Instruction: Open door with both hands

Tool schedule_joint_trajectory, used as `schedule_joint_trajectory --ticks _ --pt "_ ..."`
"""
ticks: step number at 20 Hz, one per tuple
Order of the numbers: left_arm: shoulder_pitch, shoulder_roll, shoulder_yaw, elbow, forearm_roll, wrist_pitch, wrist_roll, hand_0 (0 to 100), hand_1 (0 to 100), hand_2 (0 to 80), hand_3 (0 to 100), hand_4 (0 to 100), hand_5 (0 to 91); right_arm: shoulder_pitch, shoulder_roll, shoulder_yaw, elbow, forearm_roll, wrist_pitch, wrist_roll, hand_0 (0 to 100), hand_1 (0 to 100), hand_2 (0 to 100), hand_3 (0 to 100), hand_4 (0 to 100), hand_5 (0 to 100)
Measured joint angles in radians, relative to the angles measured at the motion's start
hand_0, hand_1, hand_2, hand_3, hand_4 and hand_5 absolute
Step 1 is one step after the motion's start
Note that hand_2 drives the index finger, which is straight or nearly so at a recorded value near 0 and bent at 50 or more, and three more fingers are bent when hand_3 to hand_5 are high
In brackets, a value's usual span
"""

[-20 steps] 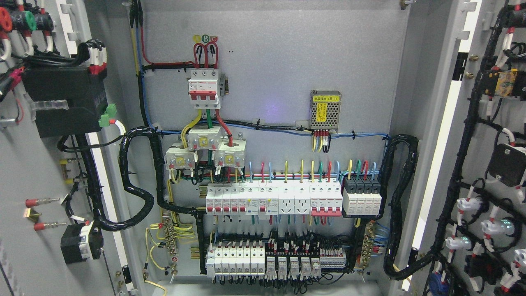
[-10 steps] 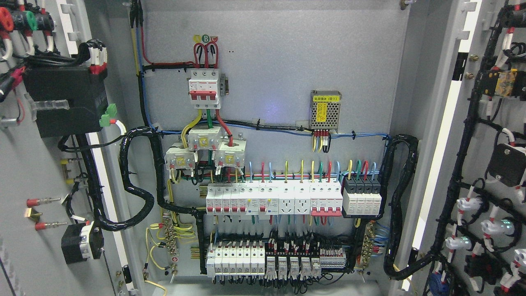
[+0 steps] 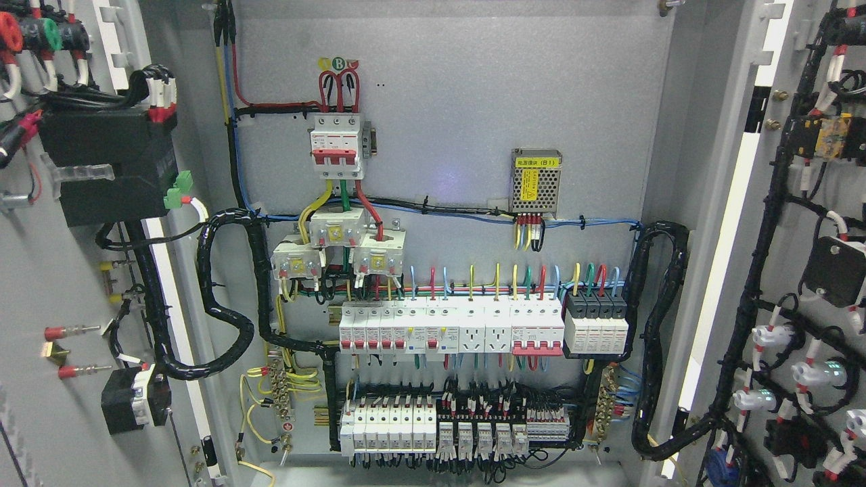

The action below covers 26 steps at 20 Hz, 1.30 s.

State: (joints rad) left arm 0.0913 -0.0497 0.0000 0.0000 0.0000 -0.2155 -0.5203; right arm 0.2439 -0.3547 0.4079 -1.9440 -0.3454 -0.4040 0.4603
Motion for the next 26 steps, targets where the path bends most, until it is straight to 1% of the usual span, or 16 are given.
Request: schedule_joint_trajectory --ticks 2,5,10,12,15,18,20,23,26 --pt "-0.009 0.0 0.0 0.0 0.0 -0.001 -0.051 0 0 0.0 0 0 0.0 0.011 -0.003 -0.008 -0.002 0.0 -0.035 0.0 39 0 0 0 0 0" --pt "-0.02 -0.001 0.0 0.0 0.0 -0.002 -0.081 0 0 0.0 0 0 0.0 0.026 -0.006 -0.021 -0.003 0.0 -0.067 0.0 39 0 0 0 0 0" --pt "-0.008 -0.002 -0.003 -0.044 0.0 0.0 -0.094 0 0 0.0 0 0 0.0 0.041 -0.008 -0.058 -0.007 0.001 -0.112 0.0 39 0 0 0 0 0" --pt "0.022 0.002 -0.022 -0.097 0.0 0.004 -0.096 0 0 0.0 0 0 0.0 0.044 -0.009 -0.08 -0.01 0.001 -0.136 0.0 39 0 0 0 0 0" --pt "0.093 0.013 -0.056 -0.212 0.0 -0.045 -0.099 0 0 0.0 0 0 0.0 0.047 -0.009 -0.109 -0.015 0.0 -0.187 0.0 39 0 0 0 0 0" --pt "0.176 0.031 -0.083 -0.351 0.0 -0.08 -0.069 0 0 0.0 0 0 0.0 0.048 -0.009 -0.138 -0.018 0.0 -0.251 0.0 39 0 0 0 0 0" --pt "0.237 0.046 -0.098 -0.456 0.0 -0.095 -0.056 0 0 0.0 0 0 0.0 0.049 -0.008 -0.158 -0.02 0.0 -0.278 0.0 39 0 0 0 0 0" --pt "0.318 0.07 -0.118 -0.613 0.0 -0.129 -0.037 0 0 0.0 0 0 0.0 0.05 -0.007 -0.187 -0.023 0.0 -0.3 0.0 39 0 0 0 0 0" --pt "0.382 0.093 -0.138 -0.769 0.0 -0.155 0.014 0 0 0.0 0 0 0.0 0.05 -0.005 -0.22 -0.027 -0.004 -0.308 0.0 39 0 0 0 0 0"
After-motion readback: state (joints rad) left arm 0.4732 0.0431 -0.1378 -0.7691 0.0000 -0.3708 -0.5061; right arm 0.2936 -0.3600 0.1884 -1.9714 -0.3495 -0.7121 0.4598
